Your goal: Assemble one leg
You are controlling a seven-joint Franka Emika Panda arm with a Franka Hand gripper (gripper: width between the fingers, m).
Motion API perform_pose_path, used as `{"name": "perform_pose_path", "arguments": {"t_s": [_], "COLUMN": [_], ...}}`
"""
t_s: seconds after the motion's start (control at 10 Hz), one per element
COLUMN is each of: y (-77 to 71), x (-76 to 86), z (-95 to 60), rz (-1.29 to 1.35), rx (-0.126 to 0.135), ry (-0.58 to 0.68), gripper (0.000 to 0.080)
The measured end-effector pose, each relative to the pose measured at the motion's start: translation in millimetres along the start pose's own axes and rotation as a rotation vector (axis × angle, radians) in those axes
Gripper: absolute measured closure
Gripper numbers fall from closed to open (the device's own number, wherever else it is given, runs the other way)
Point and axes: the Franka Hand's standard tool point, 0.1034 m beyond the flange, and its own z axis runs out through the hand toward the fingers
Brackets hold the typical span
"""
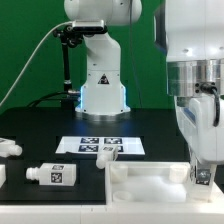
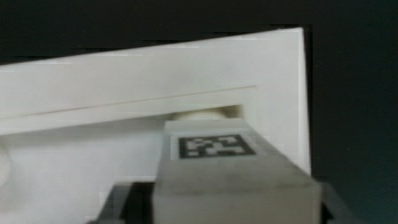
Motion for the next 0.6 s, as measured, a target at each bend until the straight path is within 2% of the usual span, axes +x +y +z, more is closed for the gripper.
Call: {"name": "perform_pose_path", "arguments": {"t_s": [0.1, 0.2, 0.3, 0.4, 0.5, 0.6], "y": [0.1, 0.3, 1.0, 1.9, 3.3, 2.8], "x": [0.2, 0.9, 0.7, -1.1, -3.8, -2.3], "z": [0.3, 0.4, 0.9, 1.3, 1.6, 1.7], "rz": [-0.025, -0.088, -0.244, -0.53, -0.695, -0.734], "rx": [0.0, -0.001, -0.003, -0.01, -0.015, -0.015], "ry": [0.0, 0.005, 0.007, 0.021, 0.018, 0.021], "gripper": [0.0419, 0.0227, 0.0173, 0.0157, 0.0157, 0.0151]}}
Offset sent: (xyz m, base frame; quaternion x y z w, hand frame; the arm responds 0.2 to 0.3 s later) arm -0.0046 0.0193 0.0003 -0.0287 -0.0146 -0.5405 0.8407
